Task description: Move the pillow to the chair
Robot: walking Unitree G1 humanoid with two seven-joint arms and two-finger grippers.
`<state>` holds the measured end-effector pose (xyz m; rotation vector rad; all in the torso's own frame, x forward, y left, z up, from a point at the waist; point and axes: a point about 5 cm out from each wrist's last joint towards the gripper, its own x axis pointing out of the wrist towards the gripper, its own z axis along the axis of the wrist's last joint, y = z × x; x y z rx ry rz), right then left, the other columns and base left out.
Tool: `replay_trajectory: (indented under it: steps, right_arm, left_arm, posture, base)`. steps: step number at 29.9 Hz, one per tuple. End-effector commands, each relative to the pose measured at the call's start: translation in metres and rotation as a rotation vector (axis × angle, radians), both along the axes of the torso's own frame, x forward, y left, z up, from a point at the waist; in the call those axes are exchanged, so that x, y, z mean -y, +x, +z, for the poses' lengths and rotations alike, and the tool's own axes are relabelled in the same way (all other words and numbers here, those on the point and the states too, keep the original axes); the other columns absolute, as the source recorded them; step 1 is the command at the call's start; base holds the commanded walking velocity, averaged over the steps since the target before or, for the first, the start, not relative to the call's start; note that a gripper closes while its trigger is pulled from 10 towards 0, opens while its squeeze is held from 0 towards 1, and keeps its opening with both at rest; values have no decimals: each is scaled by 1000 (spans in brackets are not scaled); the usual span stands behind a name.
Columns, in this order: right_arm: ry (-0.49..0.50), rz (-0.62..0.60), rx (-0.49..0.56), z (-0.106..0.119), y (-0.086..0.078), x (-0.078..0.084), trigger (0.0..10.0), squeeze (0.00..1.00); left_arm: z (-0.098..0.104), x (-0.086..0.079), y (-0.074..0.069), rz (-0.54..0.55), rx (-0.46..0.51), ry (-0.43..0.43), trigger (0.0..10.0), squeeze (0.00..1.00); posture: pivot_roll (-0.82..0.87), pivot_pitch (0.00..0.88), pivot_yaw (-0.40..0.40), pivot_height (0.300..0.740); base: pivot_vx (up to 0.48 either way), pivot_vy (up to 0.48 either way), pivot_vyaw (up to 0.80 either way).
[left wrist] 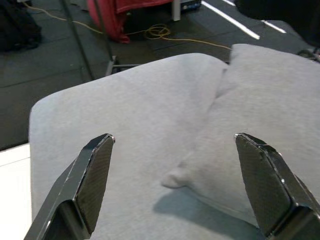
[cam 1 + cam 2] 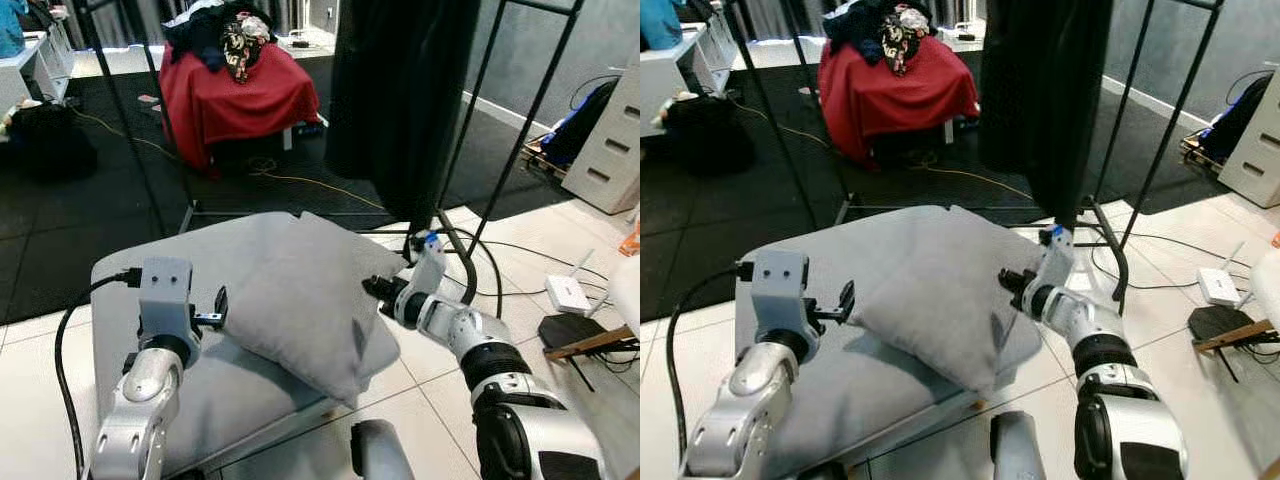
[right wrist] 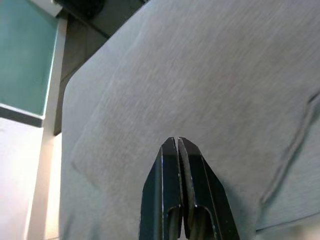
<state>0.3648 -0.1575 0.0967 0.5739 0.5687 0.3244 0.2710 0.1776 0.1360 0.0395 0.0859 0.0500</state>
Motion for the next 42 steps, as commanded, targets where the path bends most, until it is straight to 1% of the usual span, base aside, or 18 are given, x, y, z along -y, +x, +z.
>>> replay_trajectory:
  steps: [1,6,8,9,12,14,15,16,17,22,24,27,29,30,32,36,41,42]
  right_arm:
    - [20,-31,-67,-9,-5,6,10000,0]
    - [-5,-78,-131,-17,-10,16,10000,0]
    - [-32,-128,-183,-22,-13,27,10000,0]
    - [-32,-128,-183,-22,-13,27,10000,0]
    - [-43,-207,-235,-29,-20,46,10000,0]
    - [-46,-230,-253,-33,-23,51,10000,0]
    - [-54,-279,-265,-42,-29,57,10000,851]
    - [-54,-279,-265,-42,-29,57,10000,851]
    - [-61,-280,-260,-45,-31,58,10000,1000]
    - [-73,-265,-267,-49,-34,57,10000,1000]
    - [-12,-251,-227,-54,-36,50,10000,1000]
    - [18,-251,-209,-55,-36,47,10000,1000]
    - [124,-230,-121,-46,-30,40,10000,1000]
    - [124,-230,-121,-46,-30,40,10000,1000]
    - [194,-200,-56,-40,-26,34,10000,1000]
    - [244,-191,-33,-39,-26,30,10000,1000]
    - [412,-146,2,-39,-28,18,10000,1000]
    - [412,-146,2,-39,-28,18,10000,1000]
  left_arm:
    - [-3,-4,-2,10,-26,28,10000,0]
    - [-4,-4,-4,9,-32,35,10000,0]
    - [-5,-4,-5,5,-37,39,10000,0]
    - [-5,-4,-5,5,-37,39,10000,0]
    - [-6,-3,-7,-2,-46,43,10000,0]
    - [-6,-3,-8,-5,-48,44,10000,0]
    - [-6,-2,-9,-12,-54,47,10000,0]
    - [-6,-2,-9,-12,-54,47,10000,0]
    - [-6,-2,-9,-15,-57,48,10000,0]
    - [-6,-2,-10,-17,-60,49,10000,0]
    - [-6,-3,-12,-18,-64,54,10000,0]
    - [-5,-3,-13,-18,-64,56,10000,0]
    - [-4,-6,-16,-14,-66,60,10000,0]
    - [-4,-6,-16,-14,-66,60,10000,0]
    - [-3,-8,-18,-12,-71,67,10000,0]
    - [-2,-9,-20,-12,-74,71,10000,0]
    - [2,-12,-25,-15,-76,89,10000,0]
    - [2,-12,-25,-15,-76,89,10000,0]
  posture:
    - [-156,22,-30,515]
    - [-155,33,-27,505]
    - [-155,40,-25,495]
    - [-155,40,-25,495]
    - [-155,54,-18,480]
    - [-153,59,-15,475]
    - [-151,67,-10,465]
    - [-151,67,-10,465]
    - [-151,70,-8,465]
    - [-151,70,-8,465]
    - [-126,86,0,465]
    - [-126,86,0,465]
    - [-114,98,2,465]
    - [-114,98,2,465]
    - [-101,107,2,465]
    - [-92,114,4,465]
    - [-48,140,20,465]
    - [-48,140,20,465]
  base:
    - [0,0,0]
    - [0,0,0]
    - [0,0,0]
    - [0,0,0]
    - [0,0,0]
    - [0,0,0]
    - [0,0,0]
    - [0,0,0]
    - [0,0,0]
    - [0,0,0]
    - [0,0,0]
    - [0,0,0]
    - [0,0,0]
    - [0,0,0]
    - [0,0,0]
    - [0,0,0]
    - [0,0,0]
    - [0,0,0]
